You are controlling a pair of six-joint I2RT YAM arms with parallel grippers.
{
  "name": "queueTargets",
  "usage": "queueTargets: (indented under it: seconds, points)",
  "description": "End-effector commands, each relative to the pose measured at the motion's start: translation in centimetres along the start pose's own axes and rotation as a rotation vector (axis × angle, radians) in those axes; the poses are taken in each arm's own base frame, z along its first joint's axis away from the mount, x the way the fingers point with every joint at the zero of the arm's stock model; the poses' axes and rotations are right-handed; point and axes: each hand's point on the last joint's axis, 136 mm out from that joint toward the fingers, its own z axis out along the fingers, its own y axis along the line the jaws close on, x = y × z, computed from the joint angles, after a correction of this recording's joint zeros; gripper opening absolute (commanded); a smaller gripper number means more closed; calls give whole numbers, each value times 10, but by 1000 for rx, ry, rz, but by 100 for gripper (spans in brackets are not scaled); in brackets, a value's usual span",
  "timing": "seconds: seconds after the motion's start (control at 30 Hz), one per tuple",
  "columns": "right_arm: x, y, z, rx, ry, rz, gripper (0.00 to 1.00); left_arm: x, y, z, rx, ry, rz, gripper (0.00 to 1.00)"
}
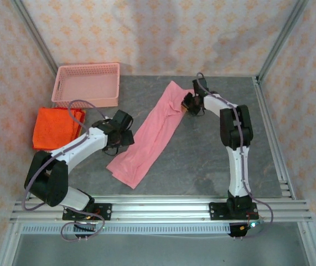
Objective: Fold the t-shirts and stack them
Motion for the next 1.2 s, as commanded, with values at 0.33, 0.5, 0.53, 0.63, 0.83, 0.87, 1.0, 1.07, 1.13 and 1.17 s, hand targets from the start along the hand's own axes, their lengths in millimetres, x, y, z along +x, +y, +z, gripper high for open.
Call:
queueTargets:
  seconds: [0.33,0.5,0.53,0.63,0.83,0.87,1.0,1.07,1.13,1.17]
  points:
    - [-7,90,46,-96,-2,-134,34,24,0,7,159,33,-20,96]
    - [-24,112,-18,-126,-166,-229,56,24,24,-10,85,-10,38,100]
    - [-22,110,-30,-129,-193,-235,65,23,27,-13,82,-22,44,100]
    - [-3,99,-57,-131,-234,-268,86,17,31,-21,91,-87,45,100]
    - [79,62,-89,-133,-157,-325,89,-3,34,-40,125,-220,8,100]
    - [97,54,-91,-132,-124,-328,87,-4,35,-43,126,-230,9,100]
    - [191,29,-91,-116,72,-337,76,-13,39,-54,118,-285,3,100]
    - [236,20,-90,-107,172,-336,70,-17,39,-58,128,-308,3,100]
    - [276,11,-89,-89,262,-326,60,-18,38,-60,142,-318,1,100]
    - [289,10,-88,-91,284,-325,56,-18,37,-60,147,-318,1,100]
